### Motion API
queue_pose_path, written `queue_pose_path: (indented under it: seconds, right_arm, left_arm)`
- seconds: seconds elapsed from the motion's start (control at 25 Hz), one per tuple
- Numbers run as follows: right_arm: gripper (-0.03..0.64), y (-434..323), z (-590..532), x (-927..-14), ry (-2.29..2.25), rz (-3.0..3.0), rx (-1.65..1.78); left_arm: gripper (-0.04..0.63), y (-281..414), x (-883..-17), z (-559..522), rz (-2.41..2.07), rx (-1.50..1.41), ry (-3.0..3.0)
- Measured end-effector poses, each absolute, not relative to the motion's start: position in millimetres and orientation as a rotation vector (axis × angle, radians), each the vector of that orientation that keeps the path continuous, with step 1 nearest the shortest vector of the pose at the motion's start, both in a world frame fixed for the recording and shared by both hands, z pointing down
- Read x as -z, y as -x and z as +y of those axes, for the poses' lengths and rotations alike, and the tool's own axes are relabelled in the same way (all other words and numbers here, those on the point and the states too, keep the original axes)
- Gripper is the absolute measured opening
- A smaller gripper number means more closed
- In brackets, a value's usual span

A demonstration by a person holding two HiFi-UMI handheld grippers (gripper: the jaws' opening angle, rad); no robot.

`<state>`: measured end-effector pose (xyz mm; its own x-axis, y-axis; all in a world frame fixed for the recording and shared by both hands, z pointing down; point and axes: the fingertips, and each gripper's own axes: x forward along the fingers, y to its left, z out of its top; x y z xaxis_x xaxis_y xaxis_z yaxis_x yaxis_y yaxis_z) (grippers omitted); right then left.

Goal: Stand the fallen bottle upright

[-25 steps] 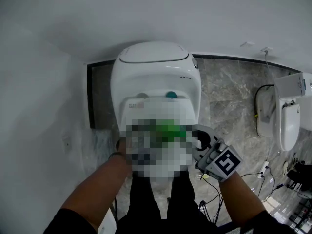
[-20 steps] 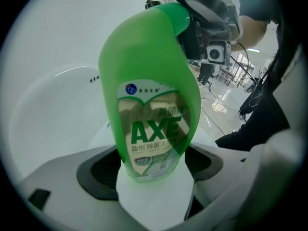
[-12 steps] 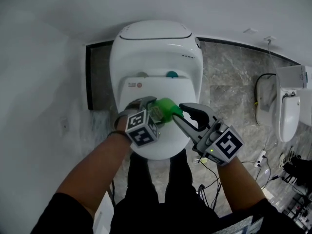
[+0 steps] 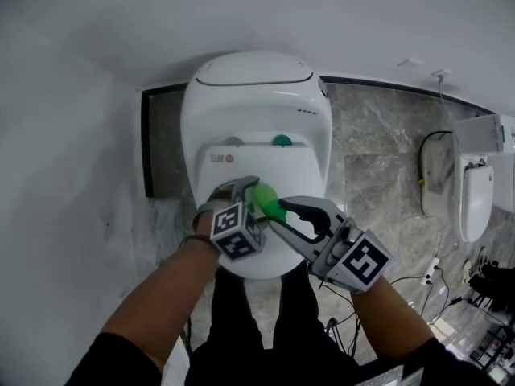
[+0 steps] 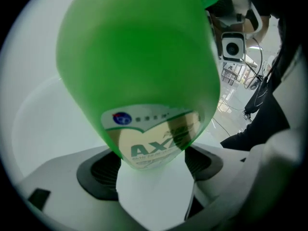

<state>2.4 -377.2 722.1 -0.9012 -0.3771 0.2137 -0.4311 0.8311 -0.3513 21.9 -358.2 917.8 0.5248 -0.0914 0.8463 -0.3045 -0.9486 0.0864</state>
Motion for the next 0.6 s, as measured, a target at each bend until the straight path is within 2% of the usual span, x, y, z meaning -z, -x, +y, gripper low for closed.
queue_pose_path:
  seconds: [0.6]
  right_arm:
    - [0.132,2.6,-366.7,-716.8,-0.635,-2.851,-0.584]
  left_arm:
    - [0.434,-20.6,-911.2,-355.9,-0.435,-1.306,-2.566]
